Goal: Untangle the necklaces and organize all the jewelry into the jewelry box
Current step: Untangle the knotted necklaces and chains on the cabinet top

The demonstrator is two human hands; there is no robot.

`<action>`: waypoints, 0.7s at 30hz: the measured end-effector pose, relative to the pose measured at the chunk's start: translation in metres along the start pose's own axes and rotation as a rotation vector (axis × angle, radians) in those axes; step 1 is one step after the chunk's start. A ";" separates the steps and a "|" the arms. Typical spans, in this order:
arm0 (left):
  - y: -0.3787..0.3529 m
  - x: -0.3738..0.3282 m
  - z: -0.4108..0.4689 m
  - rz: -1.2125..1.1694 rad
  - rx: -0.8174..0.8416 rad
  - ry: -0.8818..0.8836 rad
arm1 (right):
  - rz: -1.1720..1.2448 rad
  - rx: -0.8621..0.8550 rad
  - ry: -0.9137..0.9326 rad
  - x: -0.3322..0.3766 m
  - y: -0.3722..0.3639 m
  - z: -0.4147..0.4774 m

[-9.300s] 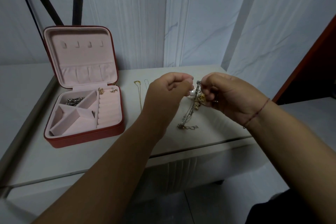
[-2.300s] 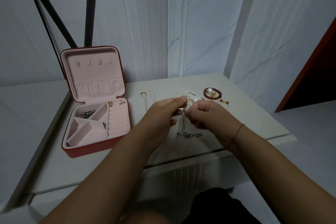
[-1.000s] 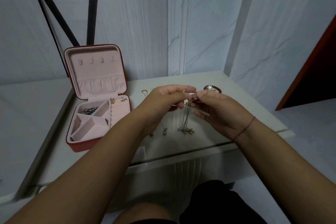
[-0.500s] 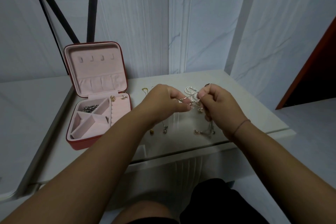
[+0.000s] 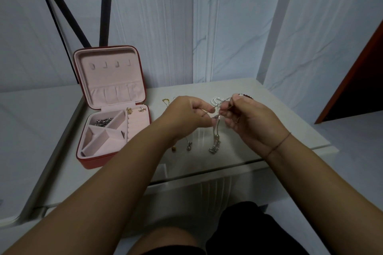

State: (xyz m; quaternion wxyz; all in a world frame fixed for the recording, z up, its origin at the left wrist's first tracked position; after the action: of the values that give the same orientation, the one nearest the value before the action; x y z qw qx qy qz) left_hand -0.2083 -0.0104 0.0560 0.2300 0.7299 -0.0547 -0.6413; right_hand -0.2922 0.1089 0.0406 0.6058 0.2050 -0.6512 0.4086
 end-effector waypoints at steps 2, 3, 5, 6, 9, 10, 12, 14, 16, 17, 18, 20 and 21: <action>0.002 0.002 0.000 -0.027 0.018 0.033 | -0.062 0.001 0.006 -0.001 0.003 0.001; 0.003 0.002 -0.001 -0.027 0.012 0.034 | -0.129 -0.001 0.014 -0.001 0.004 0.001; 0.004 0.000 -0.002 -0.007 -0.014 0.025 | -0.304 -0.013 0.041 0.001 0.007 0.001; 0.005 -0.001 -0.002 -0.006 -0.025 0.019 | -0.381 -0.022 0.057 0.003 0.007 0.001; 0.003 -0.001 -0.002 -0.137 -0.022 -0.016 | -0.520 -0.052 0.090 0.007 0.008 0.002; 0.000 -0.001 -0.001 -0.240 -0.009 -0.017 | -0.549 -0.054 0.090 0.008 0.008 0.002; -0.007 0.000 0.001 -0.514 0.028 -0.008 | -0.587 -0.042 0.078 0.011 0.004 0.003; -0.012 0.000 0.002 -0.675 0.046 -0.017 | -0.564 -0.022 0.063 0.016 0.001 0.003; -0.012 0.002 0.002 -0.575 0.048 -0.020 | -0.486 0.011 0.049 0.021 0.000 0.003; -0.012 0.003 0.002 -0.501 0.051 -0.022 | -0.451 0.028 0.050 0.024 -0.001 0.003; -0.012 0.004 0.001 -0.442 0.054 -0.021 | -0.421 0.041 0.057 0.026 -0.003 0.003; -0.012 0.005 0.001 -0.346 0.046 -0.022 | -0.395 0.051 0.076 0.028 -0.005 0.003; -0.012 0.004 0.001 -0.299 0.036 -0.029 | -0.397 0.051 0.086 0.029 -0.006 0.003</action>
State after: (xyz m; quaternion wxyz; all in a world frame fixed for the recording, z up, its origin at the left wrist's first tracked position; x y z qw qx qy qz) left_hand -0.2110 -0.0018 0.0476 0.1178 0.7246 0.0396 -0.6779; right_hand -0.2946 0.1094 0.0708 0.6961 0.3270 -0.5611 0.3061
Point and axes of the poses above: each hand's wrist, its own z-axis towards the middle knuckle, its own y-axis out of the back of the hand, x = y × z, the point moved 5 cm from there along z, towards the middle knuckle, and after that the axes turned 11 degrees about x, right-handed, at the moved point
